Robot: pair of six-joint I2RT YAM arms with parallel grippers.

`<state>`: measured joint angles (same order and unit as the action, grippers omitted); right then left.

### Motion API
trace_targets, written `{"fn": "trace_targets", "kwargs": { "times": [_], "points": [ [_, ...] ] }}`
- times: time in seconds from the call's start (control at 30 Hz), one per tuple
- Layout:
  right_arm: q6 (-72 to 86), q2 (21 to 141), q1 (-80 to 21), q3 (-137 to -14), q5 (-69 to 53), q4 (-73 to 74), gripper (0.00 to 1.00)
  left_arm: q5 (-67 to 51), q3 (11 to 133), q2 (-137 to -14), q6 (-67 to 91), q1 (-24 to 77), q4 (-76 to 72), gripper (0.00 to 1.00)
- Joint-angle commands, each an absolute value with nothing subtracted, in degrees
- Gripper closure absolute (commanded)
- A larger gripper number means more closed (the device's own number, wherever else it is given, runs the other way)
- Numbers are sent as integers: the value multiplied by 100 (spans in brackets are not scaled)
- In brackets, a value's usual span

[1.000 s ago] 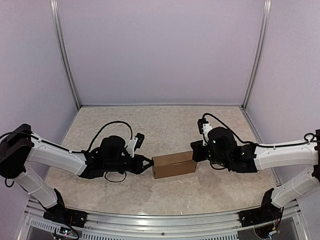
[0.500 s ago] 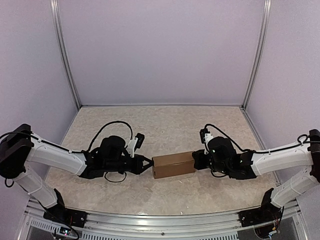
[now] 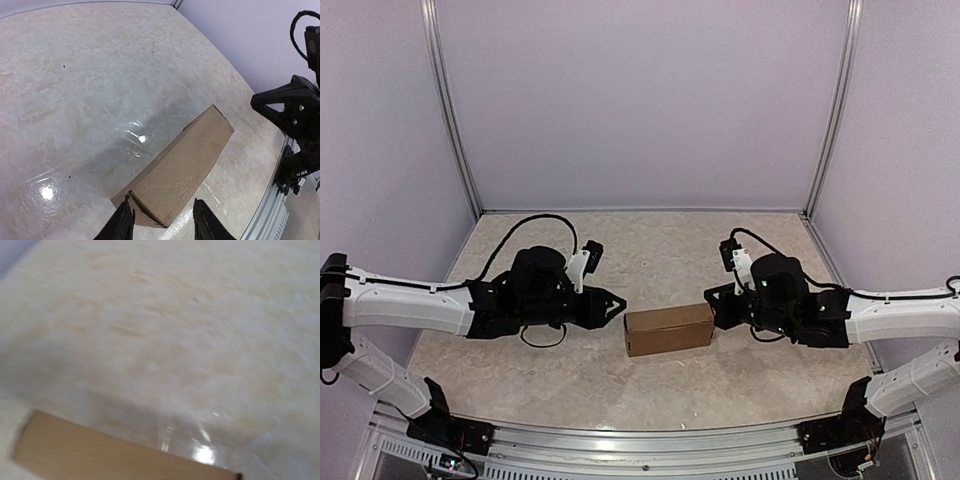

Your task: Fold the paper box

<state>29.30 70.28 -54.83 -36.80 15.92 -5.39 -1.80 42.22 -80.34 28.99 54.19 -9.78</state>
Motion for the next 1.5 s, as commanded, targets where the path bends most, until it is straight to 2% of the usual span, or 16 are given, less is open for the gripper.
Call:
{"fn": "trace_targets", "kwargs": {
  "times": [0.0,0.1,0.27,0.37,0.43,0.83,1.13,1.47],
  "points": [
    [2728,6601,-5499,-3394,986,-456,100,400,4831,-7809,2614,5342,-123,59],
    [2923,6617,-5590,-3169,948,-453,100,567,5489,-8127,2541,5221,424,61],
    [3262,6904,-5696,-2893,863,-455,100,399,6191,-8860,2418,5065,616,85],
    [3395,7134,-5700,-2874,1033,-318,100,305,6466,-9318,2483,5004,630,96],
    [3519,7258,-5699,-2866,1199,-322,100,245,6602,-9565,2472,4992,581,99],
    [3929,8261,-5699,-3275,1663,-818,100,-707,6671,-10519,2700,4957,538,100],
    [4055,9215,-5704,-3822,1371,-1747,100,-819,5931,-10229,2941,4956,114,100],
    [3599,10421,-5702,-5117,793,-1842,100,-471,4915,-9445,3236,4966,-199,100]
  ]
}}
